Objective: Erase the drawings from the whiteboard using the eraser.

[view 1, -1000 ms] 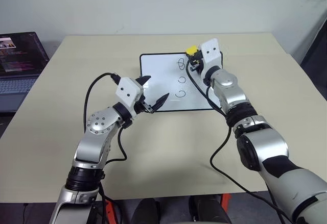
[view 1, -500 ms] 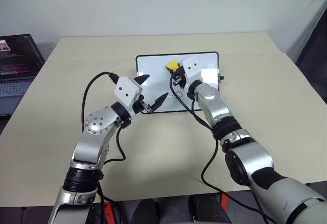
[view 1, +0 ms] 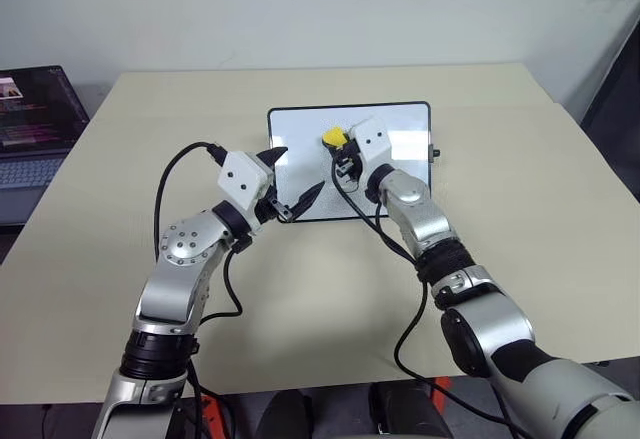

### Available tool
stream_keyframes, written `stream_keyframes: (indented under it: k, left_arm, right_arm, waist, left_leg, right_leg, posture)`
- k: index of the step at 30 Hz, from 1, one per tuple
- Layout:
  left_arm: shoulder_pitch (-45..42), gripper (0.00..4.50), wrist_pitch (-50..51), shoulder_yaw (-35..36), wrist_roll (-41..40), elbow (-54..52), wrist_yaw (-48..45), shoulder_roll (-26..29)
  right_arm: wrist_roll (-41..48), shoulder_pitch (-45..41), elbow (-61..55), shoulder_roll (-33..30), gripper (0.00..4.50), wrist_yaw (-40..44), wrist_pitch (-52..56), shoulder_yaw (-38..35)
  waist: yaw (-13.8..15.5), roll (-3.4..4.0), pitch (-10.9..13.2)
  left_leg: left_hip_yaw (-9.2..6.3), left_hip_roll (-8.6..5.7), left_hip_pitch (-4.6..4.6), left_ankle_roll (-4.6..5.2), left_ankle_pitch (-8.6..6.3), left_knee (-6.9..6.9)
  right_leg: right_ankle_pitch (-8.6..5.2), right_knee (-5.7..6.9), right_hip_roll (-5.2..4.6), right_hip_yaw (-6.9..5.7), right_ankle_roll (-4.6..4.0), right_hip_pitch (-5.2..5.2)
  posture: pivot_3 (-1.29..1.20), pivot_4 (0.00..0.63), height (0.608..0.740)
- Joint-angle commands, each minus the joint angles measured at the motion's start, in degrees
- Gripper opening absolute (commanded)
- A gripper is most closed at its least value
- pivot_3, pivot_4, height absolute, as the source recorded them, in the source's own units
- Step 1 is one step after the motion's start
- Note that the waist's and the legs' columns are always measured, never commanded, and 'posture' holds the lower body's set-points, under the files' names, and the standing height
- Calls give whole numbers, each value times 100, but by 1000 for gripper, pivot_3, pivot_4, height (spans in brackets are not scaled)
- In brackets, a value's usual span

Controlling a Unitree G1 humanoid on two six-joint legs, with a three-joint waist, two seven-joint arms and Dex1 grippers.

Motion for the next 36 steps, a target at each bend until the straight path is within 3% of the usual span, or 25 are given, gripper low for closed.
stream_keyframes:
  k: [1, 8, 12, 28, 36]
  left_arm:
    - [-72, 4500, -95, 49, 34, -164, 63, -26]
    - [-174, 4500, -151, 4, 50, -31, 24, -96]
    - [-214, 4500, -178, -8, 55, 42, -14, -106]
    - [-248, 4500, -128, -49, 28, 23, -57, -91]
    - [-213, 4500, -91, -34, 20, -59, -46, -70]
  right_arm:
    - [132, 33, -948, -131, 1238, 111, 398, -62]
    - [332, 351, -2622, -310, 1238, 233, 1493, -81]
    - [321, 417, -2817, -399, 1238, 157, 1675, -122]
    - [52, -513, 58, -886, 1238, -278, -31, -330]
    - [14, -651, 518, -665, 1238, -327, -355, -285]
  waist:
    - [5, 1, 1]
    - [17, 1, 1]
    - [19, 1, 1]
    - [-7, 0, 1]
    - [-14, 0, 1]
  left_leg:
    - [0, 0, -1, 0, 0, -1]
    - [-3, 0, -5, 0, 0, -6]
    - [-2, -1, -5, 1, -1, -5]
    - [4, -1, -4, 0, 0, -5]
    - [4, -1, -4, 0, 0, -4]
  right_leg:
    - [0, -1, 0, 0, 0, 0]
    - [0, -3, 0, -4, 0, -5]
    - [0, -3, 0, -3, 0, -5]
    - [0, -4, 0, 1, 0, -6]
    - [0, -3, 0, 2, 0, -6]
  posture:
    - [0, 150, 740]
    - [0, 150, 740]
    - [0, 150, 740]
    - [0, 150, 740]
    - [0, 150, 740]
